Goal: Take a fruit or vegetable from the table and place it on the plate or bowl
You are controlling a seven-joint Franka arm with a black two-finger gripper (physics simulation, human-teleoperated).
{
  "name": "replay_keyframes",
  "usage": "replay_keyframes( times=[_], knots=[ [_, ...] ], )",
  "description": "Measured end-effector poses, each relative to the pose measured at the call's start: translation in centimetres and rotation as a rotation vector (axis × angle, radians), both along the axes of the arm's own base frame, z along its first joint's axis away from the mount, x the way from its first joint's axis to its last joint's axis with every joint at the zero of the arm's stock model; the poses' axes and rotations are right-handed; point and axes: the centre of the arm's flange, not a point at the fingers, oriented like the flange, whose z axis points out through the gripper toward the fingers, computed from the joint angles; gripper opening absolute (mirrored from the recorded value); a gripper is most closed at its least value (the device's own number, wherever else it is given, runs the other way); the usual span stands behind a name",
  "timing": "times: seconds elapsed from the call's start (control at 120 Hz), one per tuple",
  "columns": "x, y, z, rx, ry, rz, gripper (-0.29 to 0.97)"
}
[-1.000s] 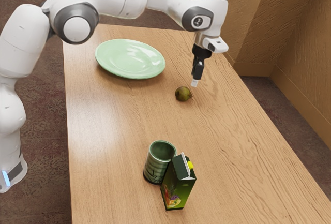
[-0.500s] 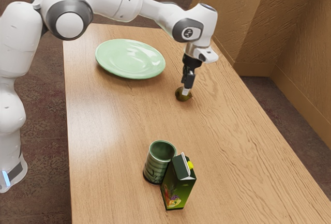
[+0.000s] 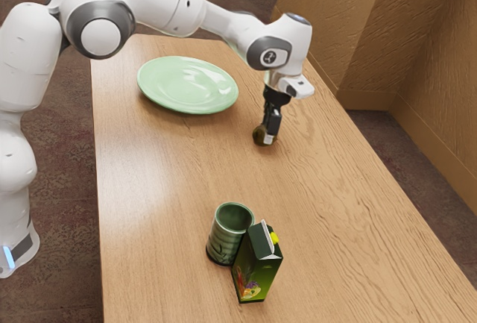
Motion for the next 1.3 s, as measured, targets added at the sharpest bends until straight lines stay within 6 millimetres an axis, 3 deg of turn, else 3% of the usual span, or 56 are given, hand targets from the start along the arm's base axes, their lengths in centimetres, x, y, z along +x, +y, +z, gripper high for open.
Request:
replay_keyframes(
  times=[0.4,0.608,0.8,0.883,0.983,1.05,1.133,1.25,1.3],
  knots=[
    [0.2,-0.2,-1.4,0.002,0.003,0.002,0.68],
    [0.2,-0.2,-1.5,0.022,0.002,-0.009,0.36],
    [0.3,-0.2,-1.1,0.042,-0.013,-0.014,0.29],
    [0.2,-0.7,0.2,0.052,-0.032,-0.021,0.29],
    [-0.6,-1.3,4.3,0.076,-0.078,-0.023,0.29],
    [-1.8,-1.6,6.2,0.092,-0.090,-0.023,0.29],
    [-5.6,-1.2,8.9,0.128,-0.092,-0.005,0.28],
    [-11.3,2.5,12.9,0.161,-0.097,0.073,0.31],
    [-14.1,6.0,13.2,0.149,-0.080,0.133,0.31]
  ],
)
